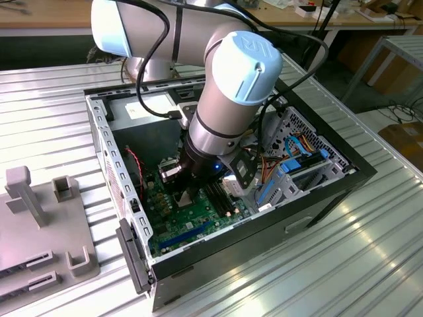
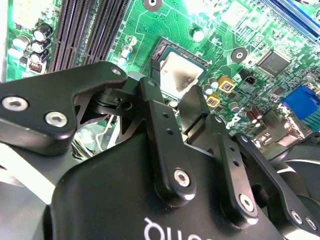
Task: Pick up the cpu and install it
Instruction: 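Place the cpu into insertion slot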
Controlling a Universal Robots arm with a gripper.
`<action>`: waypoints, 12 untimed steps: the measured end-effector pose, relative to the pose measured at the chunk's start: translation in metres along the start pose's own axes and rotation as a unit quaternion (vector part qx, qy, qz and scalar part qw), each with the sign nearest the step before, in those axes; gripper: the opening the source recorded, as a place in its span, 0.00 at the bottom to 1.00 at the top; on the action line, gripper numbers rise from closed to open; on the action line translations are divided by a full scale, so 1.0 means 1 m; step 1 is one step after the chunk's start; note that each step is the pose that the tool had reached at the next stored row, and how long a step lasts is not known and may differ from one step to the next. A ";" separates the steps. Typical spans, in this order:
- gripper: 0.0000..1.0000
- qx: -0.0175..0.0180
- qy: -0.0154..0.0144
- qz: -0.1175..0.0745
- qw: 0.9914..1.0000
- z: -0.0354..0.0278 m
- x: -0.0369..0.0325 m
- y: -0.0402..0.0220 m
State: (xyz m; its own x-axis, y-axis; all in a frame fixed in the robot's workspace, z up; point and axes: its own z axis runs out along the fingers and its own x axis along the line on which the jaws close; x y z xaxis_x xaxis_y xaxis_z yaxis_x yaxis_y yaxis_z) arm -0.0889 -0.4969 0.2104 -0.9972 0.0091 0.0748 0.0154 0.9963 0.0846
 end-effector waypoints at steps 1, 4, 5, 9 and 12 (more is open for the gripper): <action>0.43 0.000 0.000 0.000 1.000 0.0000 0.0000 0.0000; 0.43 0.000 0.000 0.000 1.000 0.0000 0.0000 0.0000; 0.43 0.000 0.000 0.000 1.000 0.0001 0.0000 0.0000; 0.43 0.000 0.000 0.000 1.000 0.0006 0.0039 -0.0001; 0.43 0.000 0.000 0.001 1.000 0.0022 0.0032 0.0009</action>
State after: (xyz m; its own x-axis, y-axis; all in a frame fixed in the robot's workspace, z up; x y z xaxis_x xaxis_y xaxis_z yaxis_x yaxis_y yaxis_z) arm -0.0922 -0.4958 0.2085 -0.9971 0.0112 0.0749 0.0176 0.9963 0.0845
